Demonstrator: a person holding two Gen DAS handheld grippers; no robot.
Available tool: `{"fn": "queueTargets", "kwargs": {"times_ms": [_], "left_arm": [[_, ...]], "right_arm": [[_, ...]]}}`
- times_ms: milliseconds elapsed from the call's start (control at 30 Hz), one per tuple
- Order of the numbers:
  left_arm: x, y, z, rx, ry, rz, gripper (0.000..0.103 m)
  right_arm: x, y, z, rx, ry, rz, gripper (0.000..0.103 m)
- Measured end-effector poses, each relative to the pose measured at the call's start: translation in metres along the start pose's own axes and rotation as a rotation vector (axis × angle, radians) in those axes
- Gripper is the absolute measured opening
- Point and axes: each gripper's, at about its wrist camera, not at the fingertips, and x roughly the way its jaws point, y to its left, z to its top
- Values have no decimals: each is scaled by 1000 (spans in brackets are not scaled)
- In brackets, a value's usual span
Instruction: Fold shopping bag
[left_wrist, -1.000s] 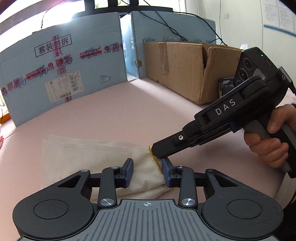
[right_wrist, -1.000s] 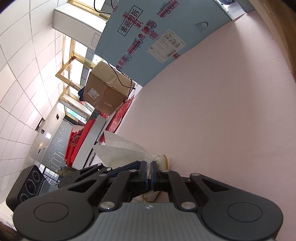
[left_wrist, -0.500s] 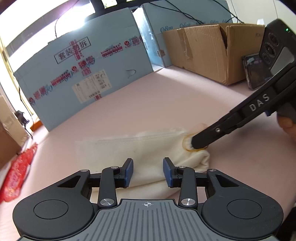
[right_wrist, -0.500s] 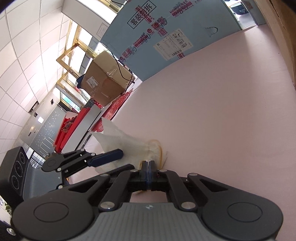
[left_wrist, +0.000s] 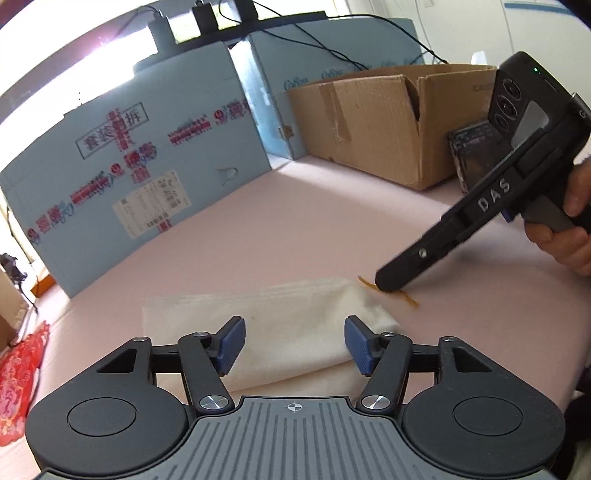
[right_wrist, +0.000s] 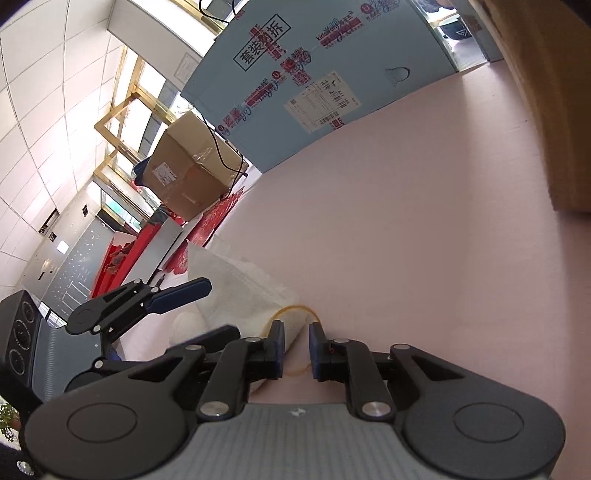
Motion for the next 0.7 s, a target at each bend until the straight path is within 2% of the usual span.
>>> {"fn": "queueTargets", "kwargs": {"times_ms": [100,267,333,367,433,500,533,567,667,700], "left_arm": [[-9,6,-4,75,-37,-33,68],[-1,-5,-16,395,-6,20,68],[4,-8,-20,476,-3,28,68],[6,-8,-20,484,-9,17,67],[9,0,-19,452,-13,-40,55],[12,9,-17,399,-9,-91,33],[14,13,-16,374,-7,-111,30],[15,17,-15,347,-10,-130,22],[11,23,-11,298,-35,-152,13],[7,23,-9,291,-45,-159,11]], "right_arm": [[-9,11,-2,-99,-15,-61,40],[-17,36,-13,-261,-6,-165,40],[-15,48,-18,-333,-10,-193,41],[-11,54,-20,-367,-2,-200,41],[-4,63,-25,-432,26,-218,41],[3,69,-29,-484,56,-245,40],[8,73,-31,-521,71,-268,40],[9,74,-32,-537,73,-273,40],[17,85,-38,-643,87,-319,34],[19,88,-39,-669,88,-324,29]]}}
